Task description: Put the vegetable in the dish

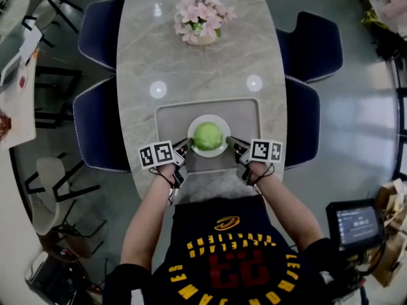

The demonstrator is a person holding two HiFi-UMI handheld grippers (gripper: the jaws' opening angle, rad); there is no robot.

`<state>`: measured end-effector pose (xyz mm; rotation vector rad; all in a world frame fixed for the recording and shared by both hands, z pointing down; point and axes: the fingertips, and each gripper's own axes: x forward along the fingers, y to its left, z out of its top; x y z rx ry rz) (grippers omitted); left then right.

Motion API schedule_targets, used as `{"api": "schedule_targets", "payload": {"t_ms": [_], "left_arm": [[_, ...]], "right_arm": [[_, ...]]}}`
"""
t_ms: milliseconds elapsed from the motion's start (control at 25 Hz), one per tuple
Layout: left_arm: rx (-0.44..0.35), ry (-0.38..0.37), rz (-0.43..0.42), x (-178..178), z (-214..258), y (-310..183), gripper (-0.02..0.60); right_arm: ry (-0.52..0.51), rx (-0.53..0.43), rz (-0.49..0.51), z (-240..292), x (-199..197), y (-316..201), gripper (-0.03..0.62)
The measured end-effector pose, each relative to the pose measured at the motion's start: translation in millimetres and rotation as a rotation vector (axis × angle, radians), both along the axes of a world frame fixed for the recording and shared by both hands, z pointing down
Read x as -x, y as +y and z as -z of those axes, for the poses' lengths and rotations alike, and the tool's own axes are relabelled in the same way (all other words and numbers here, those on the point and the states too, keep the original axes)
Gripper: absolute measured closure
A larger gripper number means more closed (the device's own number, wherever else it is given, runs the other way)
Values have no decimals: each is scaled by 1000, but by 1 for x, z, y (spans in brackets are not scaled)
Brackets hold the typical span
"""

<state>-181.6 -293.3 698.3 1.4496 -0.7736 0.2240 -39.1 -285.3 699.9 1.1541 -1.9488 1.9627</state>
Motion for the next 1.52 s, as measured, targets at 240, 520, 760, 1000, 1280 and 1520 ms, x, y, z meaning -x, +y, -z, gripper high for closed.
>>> {"api": "schedule_targets", "payload": {"t_ms": [240,520,760,1000,1280,1520], "left_arm": [[-1,-30,-6,0,2,2,561],[-2,-29,18,6,-1,4,554],[3,-26,57,19,2,11,548],[-1,-13,131,32,6,22,548],[-100,47,100,18,43,34,581],[-200,65,11,-4,89,56,581]], "right_arm": [[75,-20,28,3,-1,1,576],[113,-25,64,-1,-4,1,565],[135,-25,25,4,-18,3,562],[46,-57,-66,17,-27,8,562],[-16,-164,-73,48,-14,12,562],[-49,-249,-59,84,-4,21,589]]}}
